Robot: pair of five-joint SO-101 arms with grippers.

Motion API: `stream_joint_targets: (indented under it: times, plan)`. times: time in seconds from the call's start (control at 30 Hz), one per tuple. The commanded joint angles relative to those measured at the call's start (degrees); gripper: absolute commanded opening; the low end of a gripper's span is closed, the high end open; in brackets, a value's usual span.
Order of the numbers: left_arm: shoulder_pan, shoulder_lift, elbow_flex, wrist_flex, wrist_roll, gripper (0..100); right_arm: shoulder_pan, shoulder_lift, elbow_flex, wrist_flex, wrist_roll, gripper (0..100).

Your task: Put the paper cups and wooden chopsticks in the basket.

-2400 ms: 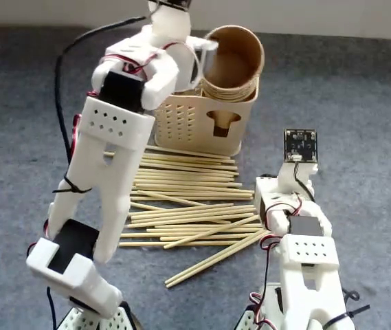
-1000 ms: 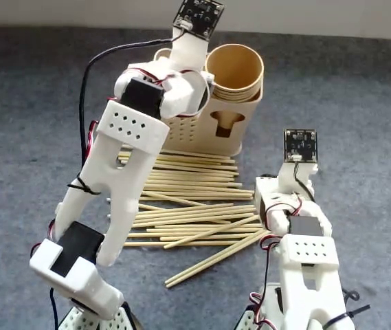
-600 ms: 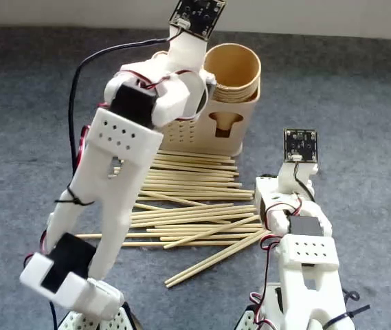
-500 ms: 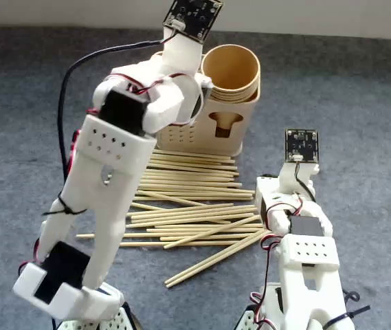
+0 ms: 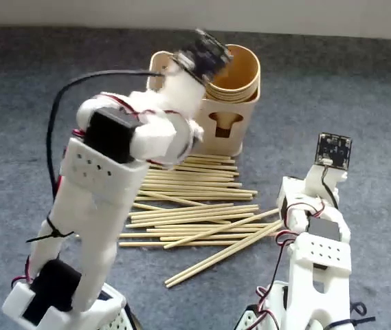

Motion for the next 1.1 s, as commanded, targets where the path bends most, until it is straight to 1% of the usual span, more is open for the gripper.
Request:
stream_joint_targets:
  times: [0.0, 0.07, 0.3, 0.4, 0.43, 0.5, 0.57, 0.73, 0.87, 1.07]
  plan:
    - [6.1, -2.5, 7.8, 0.2, -3.0, 3, 1.3, -1.1, -1.0, -1.5, -1.6, 1.3]
    - [7.6, -2.5, 11.8, -0.4, -4.0, 2, 1.4, -1.1, -1.0, -1.5, -1.7, 1.3]
    - [12.3, -2.5, 27.8, -11.1, -3.6, 2, 2.0, -1.1, -1.1, -2.0, -1.8, 1.3]
    - [14.7, -2.5, 33.9, -15.4, -3.2, 6, 4.9, -1.1, -1.1, -4.2, -1.8, 1.3]
    - [15.1, -2.5, 35.6, -17.0, -1.5, 9, 6.0, -1.1, -1.0, -4.9, -1.9, 1.3]
    - [15.0, -2.4, 38.5, -20.1, 2.4, 13, 7.9, -1.1, -1.0, -6.0, -2.2, 1.3]
    - [15.1, -2.1, 41.5, -23.4, 3.6, 16, 9.2, -1.1, -1.0, -6.8, -4.0, 1.3]
    - [16.5, -2.1, 48.0, -30.9, 4.0, 16, 9.7, -1.1, -1.0, -6.8, -4.6, 1.3]
    - [16.4, -1.9, 51.1, -36.0, 8.0, 16, 9.8, -1.1, -1.0, -6.8, -4.6, 1.3]
    - [16.5, -1.9, 55.1, -40.4, 8.2, 16, 9.7, -1.1, -1.0, -6.8, -4.6, 1.3]
